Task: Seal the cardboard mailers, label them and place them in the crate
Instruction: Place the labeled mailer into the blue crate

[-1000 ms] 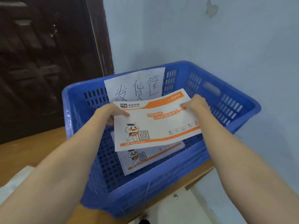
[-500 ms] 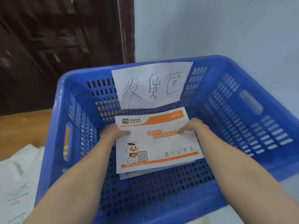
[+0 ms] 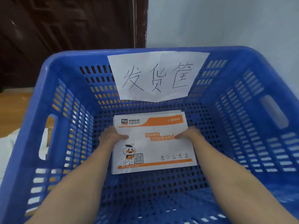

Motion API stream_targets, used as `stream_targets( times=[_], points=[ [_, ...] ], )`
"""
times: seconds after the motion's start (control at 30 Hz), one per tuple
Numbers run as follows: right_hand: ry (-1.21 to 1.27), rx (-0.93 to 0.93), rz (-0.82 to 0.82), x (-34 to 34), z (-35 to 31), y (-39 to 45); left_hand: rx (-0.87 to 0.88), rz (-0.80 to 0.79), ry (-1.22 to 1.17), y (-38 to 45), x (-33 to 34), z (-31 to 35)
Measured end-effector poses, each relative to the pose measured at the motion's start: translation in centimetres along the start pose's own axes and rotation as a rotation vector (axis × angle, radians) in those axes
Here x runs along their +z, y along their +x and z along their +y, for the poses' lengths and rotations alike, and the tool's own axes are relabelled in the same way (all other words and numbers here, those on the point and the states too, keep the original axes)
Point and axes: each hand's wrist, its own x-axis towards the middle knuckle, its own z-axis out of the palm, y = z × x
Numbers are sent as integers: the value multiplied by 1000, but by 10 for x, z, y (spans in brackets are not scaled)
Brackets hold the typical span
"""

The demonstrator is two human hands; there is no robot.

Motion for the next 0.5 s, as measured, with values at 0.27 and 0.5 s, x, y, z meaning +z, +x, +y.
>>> stream_targets(
  times=[0.27,0.5],
  points=[
    [32,-15,19,-1,-2,8,-14,39,-6,-21,-5,14],
    [-73,43,104,4,-4,-1,-62,74,19,-20,-2,7]
  ],
)
